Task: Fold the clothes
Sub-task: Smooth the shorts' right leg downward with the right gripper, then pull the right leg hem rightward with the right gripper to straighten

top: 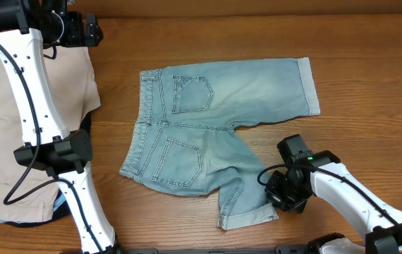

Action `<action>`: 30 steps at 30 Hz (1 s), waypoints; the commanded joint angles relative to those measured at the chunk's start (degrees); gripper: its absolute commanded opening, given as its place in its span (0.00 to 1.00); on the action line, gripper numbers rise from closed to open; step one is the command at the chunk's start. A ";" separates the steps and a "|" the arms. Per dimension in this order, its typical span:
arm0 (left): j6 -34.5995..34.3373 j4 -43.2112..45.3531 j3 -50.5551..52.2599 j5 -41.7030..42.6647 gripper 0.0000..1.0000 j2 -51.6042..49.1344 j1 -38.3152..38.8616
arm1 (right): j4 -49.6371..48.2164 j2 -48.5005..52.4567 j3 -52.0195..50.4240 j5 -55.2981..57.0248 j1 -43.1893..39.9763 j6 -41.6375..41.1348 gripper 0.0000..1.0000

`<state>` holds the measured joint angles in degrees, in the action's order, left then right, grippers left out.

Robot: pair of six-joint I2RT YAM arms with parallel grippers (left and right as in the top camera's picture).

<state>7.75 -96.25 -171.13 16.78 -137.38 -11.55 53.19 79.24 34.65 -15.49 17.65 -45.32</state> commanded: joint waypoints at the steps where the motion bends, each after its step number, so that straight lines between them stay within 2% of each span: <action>1: 1.29 0.04 -0.46 0.90 1.00 0.68 0.39 | 0.17 -0.85 0.20 2.60 -0.72 -1.16 0.04; 4: 1.29 0.04 -0.46 0.92 1.00 0.68 0.37 | 1.62 -1.60 2.86 5.77 -2.60 0.76 0.04; 10: 1.53 0.04 -0.46 0.92 1.00 0.68 0.33 | 5.75 -2.10 15.26 15.17 -9.84 11.54 0.04; 12: 1.51 0.09 -0.46 0.92 1.00 0.68 0.33 | 4.83 -2.10 18.45 16.94 -12.28 15.30 0.08; 15: 1.51 0.04 -0.46 0.92 1.00 0.68 0.33 | -0.70 -2.08 21.35 19.80 -16.13 22.95 0.13; 21: 1.79 -0.15 -0.46 0.94 1.00 0.68 0.33 | -13.81 0.46 21.29 22.53 -20.50 33.51 0.15; 25: 2.99 -0.55 -0.46 1.33 1.00 0.68 0.35 | -19.45 4.70 21.31 21.81 -21.27 34.93 0.15; 27: 2.99 -0.55 -0.46 1.31 1.00 0.68 0.35 | -19.17 6.29 21.35 17.66 -21.27 34.88 0.15; 28: 3.02 -0.55 -0.46 1.31 1.00 0.68 0.35 | -18.08 6.58 21.35 15.08 -21.27 34.84 0.18; 30: 3.02 -0.55 -0.46 1.31 1.00 0.68 0.33 | -14.01 6.64 21.35 9.97 -21.27 32.52 0.37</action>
<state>9.30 -96.66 -171.13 17.02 -137.38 -11.55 37.04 85.82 55.20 1.61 -3.40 -13.15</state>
